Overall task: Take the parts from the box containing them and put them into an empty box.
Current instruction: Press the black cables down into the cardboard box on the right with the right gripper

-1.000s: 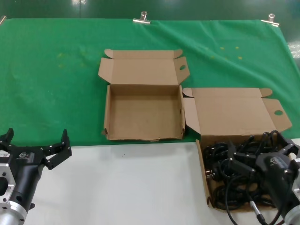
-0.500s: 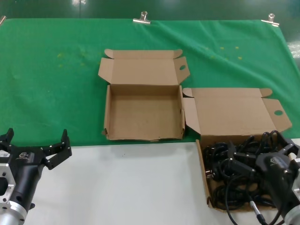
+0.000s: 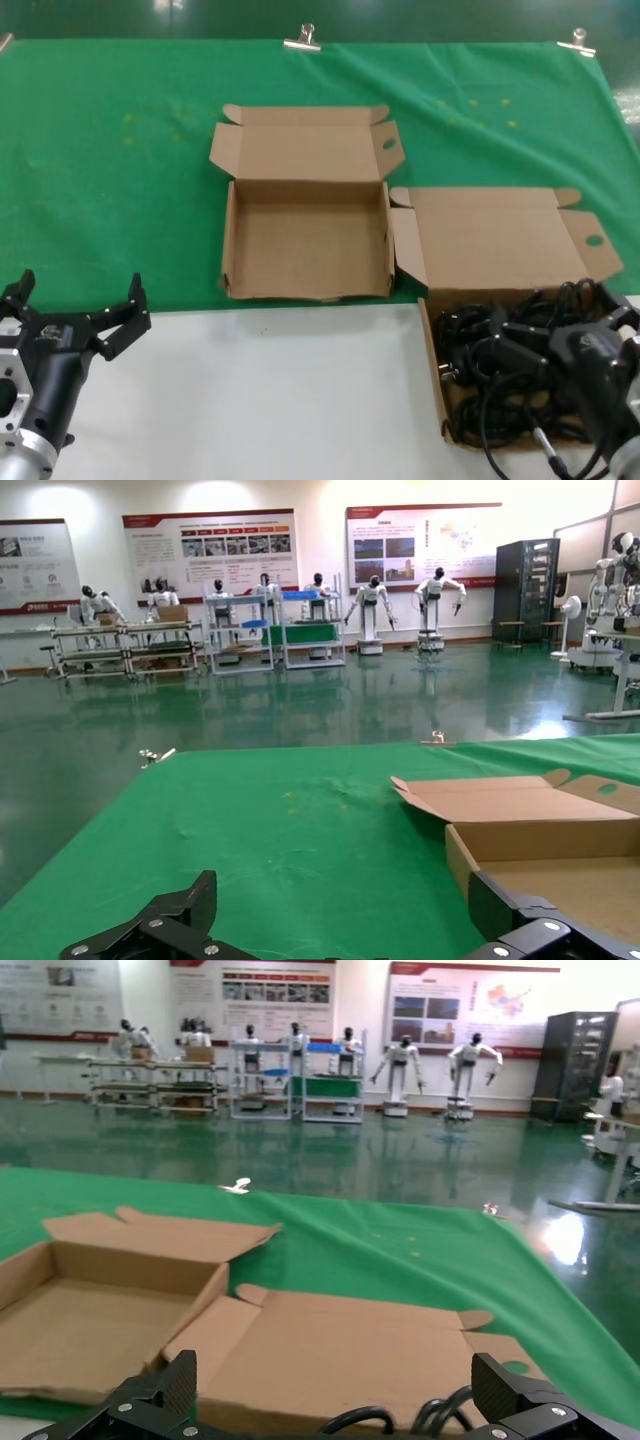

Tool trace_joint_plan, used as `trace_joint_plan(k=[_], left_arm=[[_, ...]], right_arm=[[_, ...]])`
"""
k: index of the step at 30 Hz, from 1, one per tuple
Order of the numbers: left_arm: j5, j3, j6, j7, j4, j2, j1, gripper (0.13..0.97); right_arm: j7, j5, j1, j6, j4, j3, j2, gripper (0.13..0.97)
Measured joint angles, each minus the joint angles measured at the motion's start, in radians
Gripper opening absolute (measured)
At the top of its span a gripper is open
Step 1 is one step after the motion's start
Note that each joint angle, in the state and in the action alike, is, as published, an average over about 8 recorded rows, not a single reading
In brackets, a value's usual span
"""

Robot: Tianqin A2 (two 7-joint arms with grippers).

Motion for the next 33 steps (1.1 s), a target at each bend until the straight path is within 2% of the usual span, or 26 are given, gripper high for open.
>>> trace_joint_plan(k=[5,11,14,20,25,31,33], left_arm=[[0.000,0.000,0.000,0.000,0.000,0.000,0.000,0.883],[0.000,0.000,0.000,0.000,0.000,0.000,0.000,0.780],[0.000,0.000,0.000,0.000,0.000,0.000,0.000,0.746],[0.000,0.000,0.000,0.000,0.000,0.000,0.000,0.595],[0.000,0.000,0.000,0.000,0.000,0.000,0.000,0.498],[0.000,0.000,0.000,0.000,0.000,0.000,0.000,0.356],[0.000,0.000,0.000,0.000,0.000,0.000,0.000,0.356]], right_arm=[[0.008,0.008,0.006,0.012,-0.011,-0.006,0.011,0.966],[0.022,0.038,0.011,0.033,-0.011,-0.033,0.059,0.966],[0.033,0.071,0.018,0.049,-0.004,-0.073,0.117,0.966],[0.072,0.146,0.048,0.048,0.018,-0.184,0.290,0.966],[0.123,0.167,0.085,-0.025,0.033,-0.236,0.434,0.966],[0.164,0.151,0.147,-0.179,0.022,-0.230,0.559,0.966],[0.171,0.143,0.173,-0.236,0.013,-0.223,0.590,0.966]])
